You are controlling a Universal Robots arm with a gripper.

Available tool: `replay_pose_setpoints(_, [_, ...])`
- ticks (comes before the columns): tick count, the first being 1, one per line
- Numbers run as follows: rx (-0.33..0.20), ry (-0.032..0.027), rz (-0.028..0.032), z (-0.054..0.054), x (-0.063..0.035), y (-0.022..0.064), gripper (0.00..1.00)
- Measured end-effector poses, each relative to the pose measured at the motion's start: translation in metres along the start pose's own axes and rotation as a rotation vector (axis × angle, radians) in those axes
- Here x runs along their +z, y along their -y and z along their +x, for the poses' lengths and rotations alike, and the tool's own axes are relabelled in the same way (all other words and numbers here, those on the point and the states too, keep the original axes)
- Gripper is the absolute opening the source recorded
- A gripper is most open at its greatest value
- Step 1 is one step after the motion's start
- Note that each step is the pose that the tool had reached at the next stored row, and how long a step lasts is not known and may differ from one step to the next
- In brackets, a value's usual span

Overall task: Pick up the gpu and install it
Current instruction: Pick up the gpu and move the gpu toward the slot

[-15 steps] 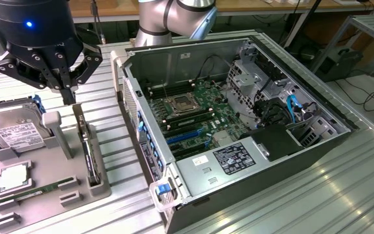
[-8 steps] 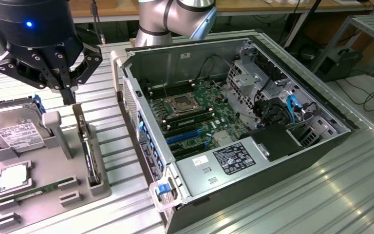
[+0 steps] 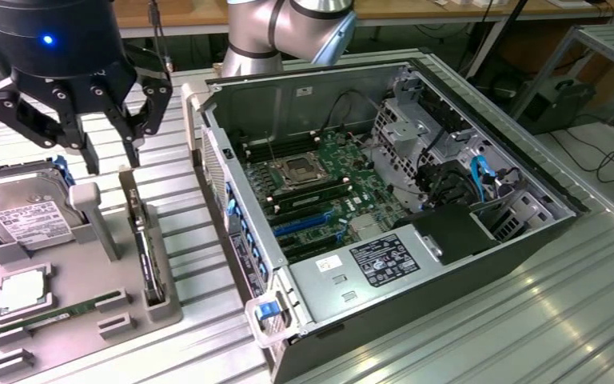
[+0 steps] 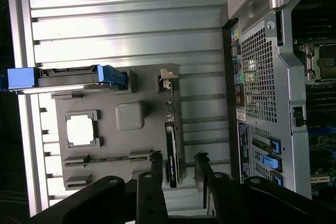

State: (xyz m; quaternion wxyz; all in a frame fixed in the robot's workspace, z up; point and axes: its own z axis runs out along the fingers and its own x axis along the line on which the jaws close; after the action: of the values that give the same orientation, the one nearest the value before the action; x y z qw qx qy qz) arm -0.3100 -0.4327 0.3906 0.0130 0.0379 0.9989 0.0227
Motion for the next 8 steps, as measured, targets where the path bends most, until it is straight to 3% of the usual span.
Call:
replay_pose_setpoints(2, [0.0, 0.0, 0.0, 0.0, 0.0, 0.0, 0.54])
replay_pose_setpoints(4, [0.0, 0.0, 0.0, 0.0, 0.0, 0.0, 0.54])
replay_pose_setpoints(6, [0.0, -0.0001, 0.0001, 0.0, 0.0, 0.0, 0.66])
replay_pose_setpoints(8, [0.0, 0.0, 0.0, 0.0, 0.0, 0.0, 0.66])
